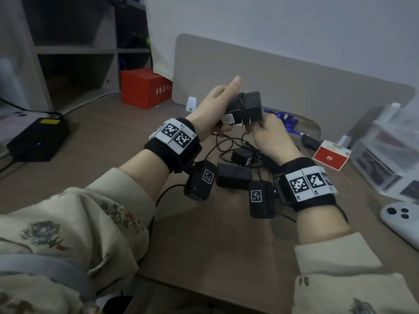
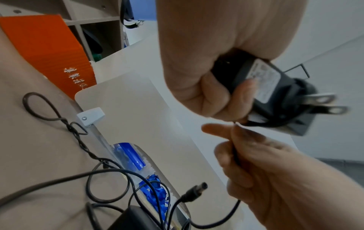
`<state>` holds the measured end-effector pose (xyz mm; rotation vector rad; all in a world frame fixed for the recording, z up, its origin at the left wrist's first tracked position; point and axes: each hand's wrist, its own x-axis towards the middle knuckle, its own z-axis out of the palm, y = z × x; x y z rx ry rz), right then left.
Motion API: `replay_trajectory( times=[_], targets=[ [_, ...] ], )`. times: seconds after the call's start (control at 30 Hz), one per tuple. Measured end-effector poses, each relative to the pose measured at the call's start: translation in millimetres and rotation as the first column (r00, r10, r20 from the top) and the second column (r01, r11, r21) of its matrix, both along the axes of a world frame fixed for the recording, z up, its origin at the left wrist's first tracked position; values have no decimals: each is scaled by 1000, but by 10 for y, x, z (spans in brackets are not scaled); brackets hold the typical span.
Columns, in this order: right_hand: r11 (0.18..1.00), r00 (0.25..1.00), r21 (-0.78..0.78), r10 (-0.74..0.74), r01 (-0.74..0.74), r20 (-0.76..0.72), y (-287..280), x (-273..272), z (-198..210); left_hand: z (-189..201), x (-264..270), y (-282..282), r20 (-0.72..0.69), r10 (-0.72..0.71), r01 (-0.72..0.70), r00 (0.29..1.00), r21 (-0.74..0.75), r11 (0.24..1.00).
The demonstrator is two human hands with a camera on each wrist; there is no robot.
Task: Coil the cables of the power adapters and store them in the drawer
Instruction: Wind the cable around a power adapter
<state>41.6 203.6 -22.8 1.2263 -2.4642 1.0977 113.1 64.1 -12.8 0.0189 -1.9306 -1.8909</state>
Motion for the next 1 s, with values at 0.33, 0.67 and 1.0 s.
replay_trajectory(
  times=[0.33, 0.67, 1.0],
  targets=[
    [977, 995, 211, 45, -26, -85, -20, 57, 12, -29, -61, 1, -87, 267, -264, 960, 45, 963],
    [979, 977, 194, 102, -64, -189, 14, 161, 62, -117, -84, -241, -80, 508, -513, 858, -61, 856],
    [986, 923, 133, -39, 97, -383, 47, 121, 77, -172, -128, -276, -125, 525, -535, 842, -318, 783]
  ],
)
